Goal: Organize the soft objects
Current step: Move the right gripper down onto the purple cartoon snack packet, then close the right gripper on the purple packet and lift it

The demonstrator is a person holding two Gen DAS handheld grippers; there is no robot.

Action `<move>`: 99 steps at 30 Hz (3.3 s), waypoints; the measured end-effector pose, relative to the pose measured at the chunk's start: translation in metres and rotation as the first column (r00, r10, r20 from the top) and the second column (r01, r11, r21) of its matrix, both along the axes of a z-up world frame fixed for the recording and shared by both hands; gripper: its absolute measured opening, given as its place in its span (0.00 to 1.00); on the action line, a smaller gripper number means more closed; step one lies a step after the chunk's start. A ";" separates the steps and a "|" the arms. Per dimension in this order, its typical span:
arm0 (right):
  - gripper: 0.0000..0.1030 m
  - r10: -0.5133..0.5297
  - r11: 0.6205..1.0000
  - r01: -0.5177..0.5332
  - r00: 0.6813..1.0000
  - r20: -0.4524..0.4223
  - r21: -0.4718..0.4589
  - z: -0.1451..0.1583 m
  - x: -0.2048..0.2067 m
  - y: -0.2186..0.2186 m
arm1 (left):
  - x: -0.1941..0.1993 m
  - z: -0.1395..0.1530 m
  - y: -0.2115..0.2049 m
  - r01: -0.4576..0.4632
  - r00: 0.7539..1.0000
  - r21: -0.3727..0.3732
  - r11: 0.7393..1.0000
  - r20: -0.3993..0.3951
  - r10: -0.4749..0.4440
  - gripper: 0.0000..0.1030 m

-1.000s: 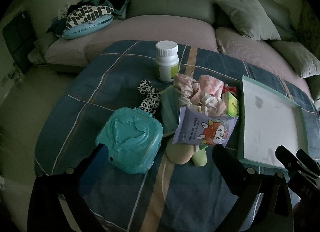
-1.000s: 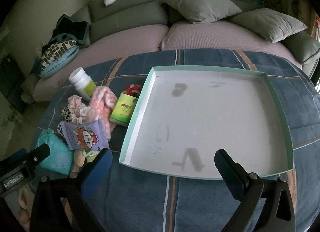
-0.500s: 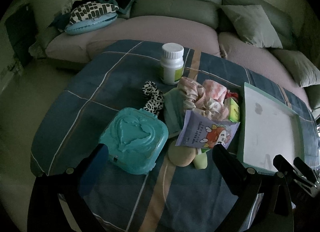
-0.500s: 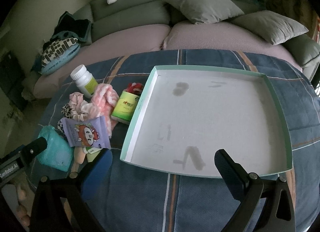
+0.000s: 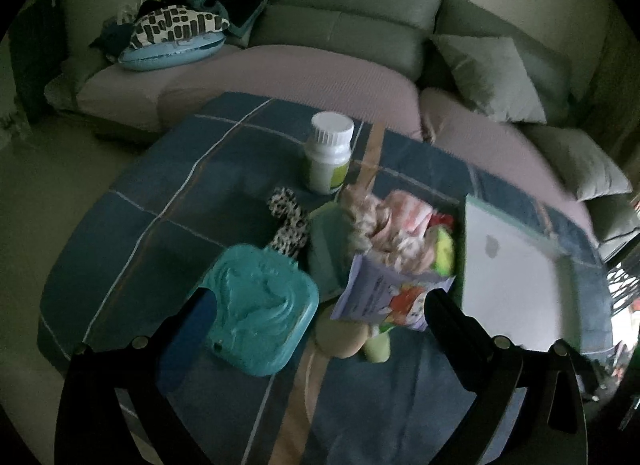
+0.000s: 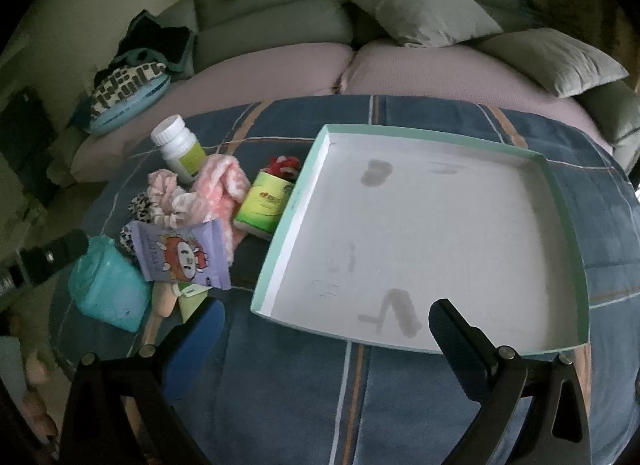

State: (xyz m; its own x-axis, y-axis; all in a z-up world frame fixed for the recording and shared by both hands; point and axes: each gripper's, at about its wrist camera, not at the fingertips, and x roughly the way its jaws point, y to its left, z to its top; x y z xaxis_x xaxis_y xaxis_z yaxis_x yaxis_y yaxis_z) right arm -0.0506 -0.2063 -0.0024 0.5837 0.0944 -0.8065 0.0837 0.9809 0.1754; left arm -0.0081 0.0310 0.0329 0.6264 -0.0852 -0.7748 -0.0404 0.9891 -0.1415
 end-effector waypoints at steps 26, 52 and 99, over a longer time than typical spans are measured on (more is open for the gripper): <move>1.00 0.179 0.984 -0.179 0.984 0.017 -0.021 0.015 0.073 0.063 | 0.082 0.005 0.020 -0.109 0.986 0.034 0.993 -0.121 0.112 1.00; 1.00 0.299 0.954 -0.299 0.952 -0.063 0.004 -0.025 0.080 0.120 | 0.074 -0.024 0.060 -0.145 0.976 0.022 0.989 -0.164 0.147 1.00; 0.11 0.161 0.911 -0.224 0.966 0.202 0.347 0.040 0.039 0.030 | 0.070 -0.004 0.020 -0.075 0.992 0.034 0.997 -0.095 0.078 1.00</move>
State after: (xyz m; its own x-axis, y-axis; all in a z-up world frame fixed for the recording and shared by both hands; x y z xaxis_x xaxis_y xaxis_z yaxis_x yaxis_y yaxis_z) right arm -0.0119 -0.1763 0.0374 0.6461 0.4865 -0.5881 -0.1615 0.8403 0.5175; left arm 0.0621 0.0509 0.0287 0.5525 -0.0158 -0.8333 -0.1279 0.9864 -0.1035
